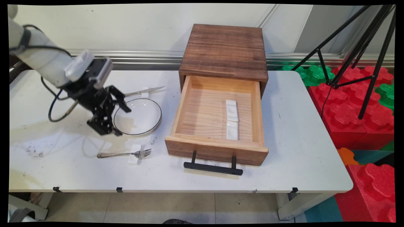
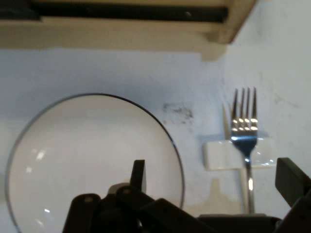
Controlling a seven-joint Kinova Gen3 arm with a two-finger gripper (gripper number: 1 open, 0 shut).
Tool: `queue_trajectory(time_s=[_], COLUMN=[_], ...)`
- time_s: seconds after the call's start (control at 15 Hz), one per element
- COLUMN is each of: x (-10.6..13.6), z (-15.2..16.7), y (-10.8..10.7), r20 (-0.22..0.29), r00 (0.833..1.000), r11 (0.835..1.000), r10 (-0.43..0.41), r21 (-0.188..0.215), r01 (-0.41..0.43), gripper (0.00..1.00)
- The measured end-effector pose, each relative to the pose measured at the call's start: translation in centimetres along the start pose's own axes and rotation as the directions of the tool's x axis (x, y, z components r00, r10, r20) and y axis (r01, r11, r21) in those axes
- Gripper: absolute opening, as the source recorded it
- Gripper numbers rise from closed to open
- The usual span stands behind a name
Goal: Pick up the knife from the left of the white plate
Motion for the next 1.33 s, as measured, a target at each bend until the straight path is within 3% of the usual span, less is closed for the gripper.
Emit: queue_trajectory(time_s=[0.53,1.33], x=[0.0,-3.5], z=[-2.6,1.0], y=[-5.2,-14.5], r20=[-0.022,0.078], r00=[1.000,0.996], r11=[0.995,0.978], r10=[0.010,-0.041], r21=[0.100,0.208], r01=[-0.007,0.024], gripper=[1.00,1.00])
